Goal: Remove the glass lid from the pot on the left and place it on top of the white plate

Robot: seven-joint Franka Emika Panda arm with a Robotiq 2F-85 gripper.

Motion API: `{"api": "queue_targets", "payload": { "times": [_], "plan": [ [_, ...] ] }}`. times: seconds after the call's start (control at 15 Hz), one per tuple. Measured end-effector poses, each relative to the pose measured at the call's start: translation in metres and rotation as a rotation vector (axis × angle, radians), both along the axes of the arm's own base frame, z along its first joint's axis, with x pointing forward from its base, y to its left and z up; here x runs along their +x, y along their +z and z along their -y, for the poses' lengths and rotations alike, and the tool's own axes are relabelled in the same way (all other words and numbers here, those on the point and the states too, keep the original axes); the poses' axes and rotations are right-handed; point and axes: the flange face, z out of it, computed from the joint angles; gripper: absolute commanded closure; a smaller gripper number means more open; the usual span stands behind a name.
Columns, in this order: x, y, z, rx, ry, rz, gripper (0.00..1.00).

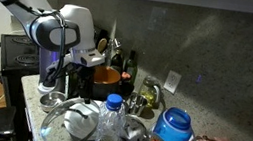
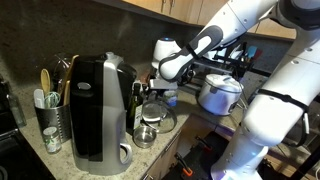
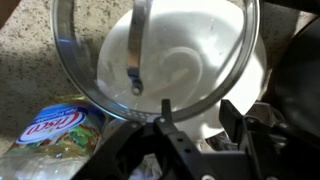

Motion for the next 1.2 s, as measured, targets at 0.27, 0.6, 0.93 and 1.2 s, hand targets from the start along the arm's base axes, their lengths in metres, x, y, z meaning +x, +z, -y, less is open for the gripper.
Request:
{"api": "queue_targets", "payload": {
  "times": [0.27, 0.6, 0.93, 1.2],
  "plan": [
    [0.000, 0.000, -0.005, -0.001, 0.011, 0.001, 0.00],
    [0.003, 0.006, -0.016, -0.001, 0.033, 0.014, 0.00],
    [0.001, 0.013, -0.045, 0.011, 0.107, 0.014, 0.00],
    [0.001, 0.035, -0.069, 0.031, 0.205, -0.035, 0.00]
  ]
}}
